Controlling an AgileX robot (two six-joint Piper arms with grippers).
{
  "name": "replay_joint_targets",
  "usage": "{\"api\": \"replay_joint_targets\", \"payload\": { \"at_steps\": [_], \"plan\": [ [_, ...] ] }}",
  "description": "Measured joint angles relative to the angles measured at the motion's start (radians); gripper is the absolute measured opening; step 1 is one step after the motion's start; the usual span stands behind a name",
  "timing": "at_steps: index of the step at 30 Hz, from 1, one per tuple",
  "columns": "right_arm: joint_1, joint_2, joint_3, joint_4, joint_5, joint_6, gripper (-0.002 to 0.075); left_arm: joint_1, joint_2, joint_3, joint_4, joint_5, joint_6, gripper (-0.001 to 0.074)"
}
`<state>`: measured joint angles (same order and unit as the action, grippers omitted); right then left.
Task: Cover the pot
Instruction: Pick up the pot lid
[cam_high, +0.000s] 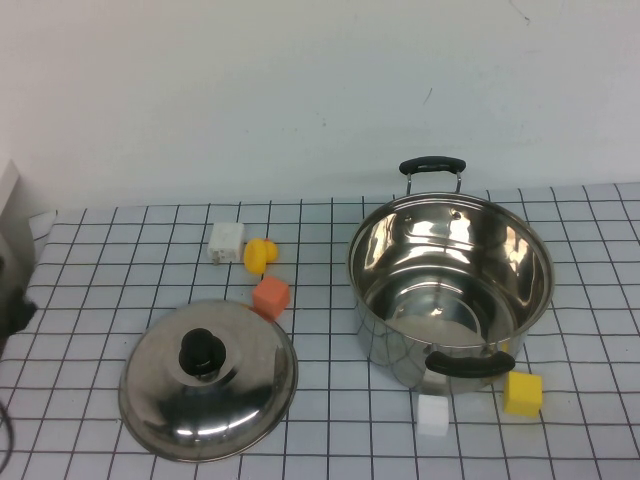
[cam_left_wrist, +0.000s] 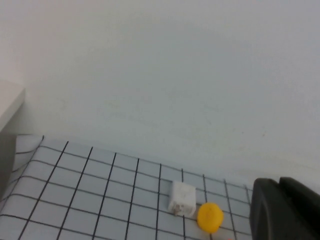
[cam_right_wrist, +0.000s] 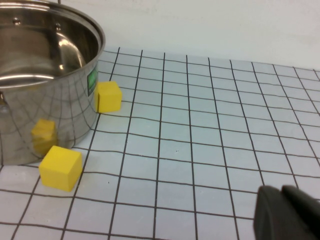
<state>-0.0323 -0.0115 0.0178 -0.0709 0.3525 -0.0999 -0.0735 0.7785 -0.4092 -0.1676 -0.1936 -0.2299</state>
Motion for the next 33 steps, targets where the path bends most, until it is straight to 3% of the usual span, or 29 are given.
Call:
{"api": "replay_joint_targets", "payload": {
  "at_steps": [3,10,18,20,23,28,33],
  "plan": [
    [0.0,0.0,0.0,0.0,0.0,0.0,0.0009,0.0,0.111,0.0,0.089,-0.07,-0.02,-0.0001],
    [0.0,0.0,0.0,0.0,0.0,0.0,0.0009,0.0,0.427,0.0,0.511,-0.362,-0.116,-0.0001],
    [0.0,0.0,0.0,0.0,0.0,0.0,0.0009,0.0,0.764,0.0,0.618,-0.687,-0.193,0.001],
    [0.0,0.0,0.0,0.0,0.0,0.0,0.0009,0.0,0.816,-0.002,0.621,-0.765,-0.191,0.005],
    [0.0,0.0,0.0,0.0,0.0,0.0,0.0009,0.0,0.89,-0.003,0.625,-0.857,-0.189,0.0188],
    [0.0,0.0,0.0,0.0,0.0,0.0,0.0009,0.0,0.995,-0.01,0.632,-0.901,-0.096,0.0532],
    [0.0,0.0,0.0,0.0,0.0,0.0,0.0009,0.0,1.085,-0.012,0.618,-0.912,-0.027,0.0594]
  ]
}}
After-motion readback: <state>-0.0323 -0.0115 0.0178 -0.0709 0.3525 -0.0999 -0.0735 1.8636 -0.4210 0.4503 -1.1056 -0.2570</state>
